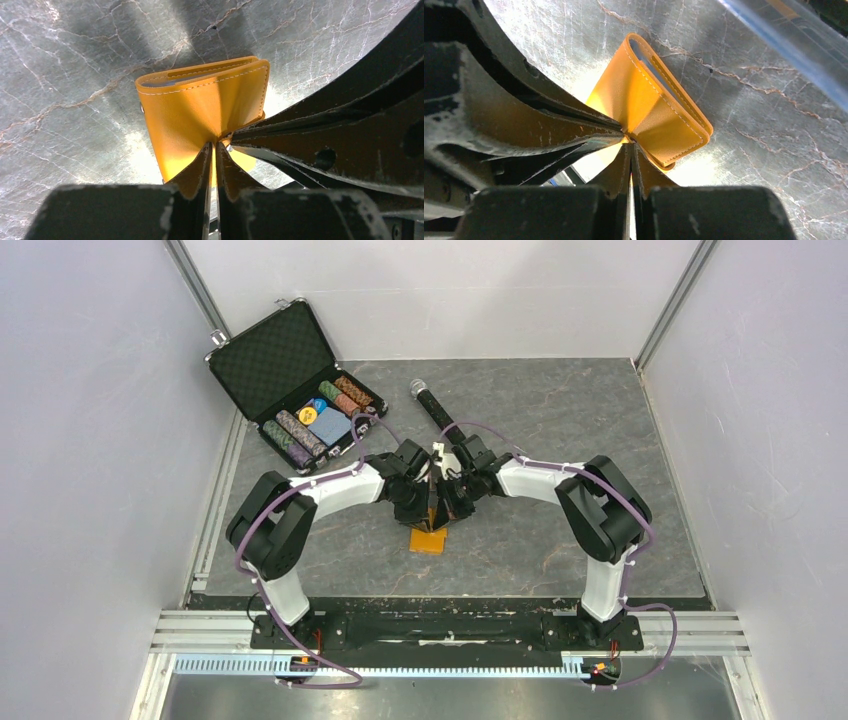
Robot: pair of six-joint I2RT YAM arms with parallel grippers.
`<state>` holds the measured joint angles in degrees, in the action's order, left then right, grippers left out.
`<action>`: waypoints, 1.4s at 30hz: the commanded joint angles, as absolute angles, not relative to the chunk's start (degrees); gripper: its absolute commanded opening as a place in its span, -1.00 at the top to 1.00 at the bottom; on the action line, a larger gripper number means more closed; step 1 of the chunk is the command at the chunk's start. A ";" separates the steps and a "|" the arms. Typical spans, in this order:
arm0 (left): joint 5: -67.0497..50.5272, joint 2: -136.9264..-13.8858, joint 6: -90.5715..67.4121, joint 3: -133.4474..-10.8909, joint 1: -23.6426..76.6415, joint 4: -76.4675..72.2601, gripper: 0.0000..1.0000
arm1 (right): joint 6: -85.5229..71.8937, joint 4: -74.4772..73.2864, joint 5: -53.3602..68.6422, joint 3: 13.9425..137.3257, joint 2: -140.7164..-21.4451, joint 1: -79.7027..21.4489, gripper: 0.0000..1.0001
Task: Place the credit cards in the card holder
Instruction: Close the card holder at the center of the board.
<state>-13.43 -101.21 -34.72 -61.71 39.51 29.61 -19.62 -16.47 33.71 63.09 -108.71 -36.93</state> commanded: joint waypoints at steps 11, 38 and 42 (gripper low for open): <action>-15.14 -107.05 -37.24 -57.98 41.05 21.62 0.78 | -7.22 -27.17 10.34 59.98 -116.36 -44.33 1.00; -26.03 -102.63 -45.48 -47.73 38.58 3.99 0.55 | -14.58 -16.69 25.71 56.23 -107.12 -39.19 1.00; -27.84 -102.88 -45.35 -47.74 38.58 2.83 0.59 | -16.12 -14.71 27.99 55.73 -106.97 -38.33 1.00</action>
